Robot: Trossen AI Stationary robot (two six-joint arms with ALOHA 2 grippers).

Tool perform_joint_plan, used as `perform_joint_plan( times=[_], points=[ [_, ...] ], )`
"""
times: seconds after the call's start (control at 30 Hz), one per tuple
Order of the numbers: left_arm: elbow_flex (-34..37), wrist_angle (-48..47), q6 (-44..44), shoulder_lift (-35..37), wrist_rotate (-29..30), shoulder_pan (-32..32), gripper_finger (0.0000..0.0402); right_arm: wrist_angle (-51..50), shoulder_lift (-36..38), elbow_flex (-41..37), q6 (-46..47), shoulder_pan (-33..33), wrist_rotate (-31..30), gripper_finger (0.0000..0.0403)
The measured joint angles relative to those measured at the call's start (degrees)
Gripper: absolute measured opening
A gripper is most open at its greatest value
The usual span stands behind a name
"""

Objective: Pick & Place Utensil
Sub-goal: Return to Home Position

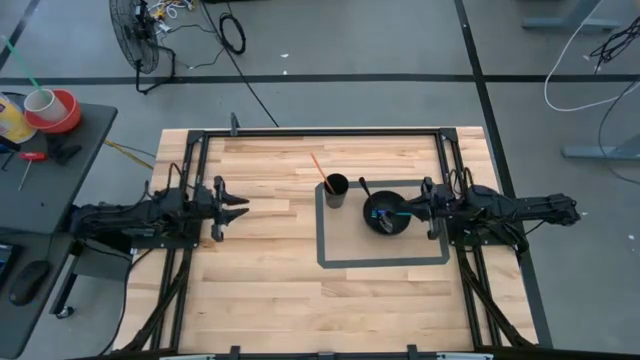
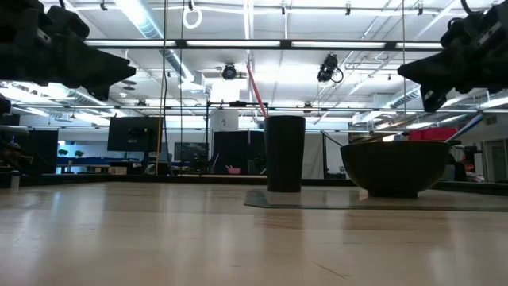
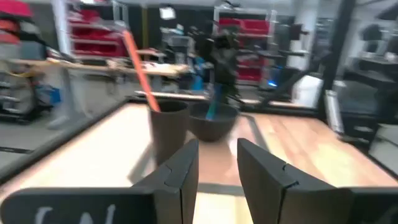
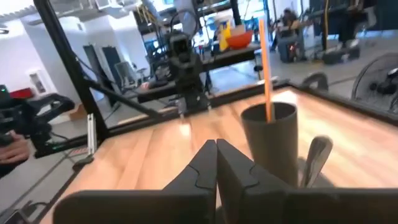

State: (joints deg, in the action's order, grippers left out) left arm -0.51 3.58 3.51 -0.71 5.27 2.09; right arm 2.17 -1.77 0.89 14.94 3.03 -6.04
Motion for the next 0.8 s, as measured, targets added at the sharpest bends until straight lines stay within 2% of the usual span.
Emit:
perform_joint_plan(
  times=[0.13, 0.23, 0.33, 0.8],
  points=[
    [0.00, -1.04, -0.06, 0.00, -1.34, 0.00, 0.0115, -0.08, -0.01, 0.01, -0.54, 0.02, -0.41, 0.0016],
    [0.00, -1.36, -3.26, -0.02, -1.38, 0.00, 0.0115, -0.02, -0.01, 0.01, -1.28, 0.04, 4.49, 0.0017],
    [0.00, -1.23, -4.00, -0.02, 1.15, 0.00, 0.0115, -0.15, -0.01, 0.01, -1.98, 0.09, 8.08, 0.0017],
    [0.04, -0.58, -1.14, -0.02, 2.02, 0.00, 0.0115, -0.22, -0.01, 0.01, -1.95, 0.07, 8.50, 0.0018]
  ],
)
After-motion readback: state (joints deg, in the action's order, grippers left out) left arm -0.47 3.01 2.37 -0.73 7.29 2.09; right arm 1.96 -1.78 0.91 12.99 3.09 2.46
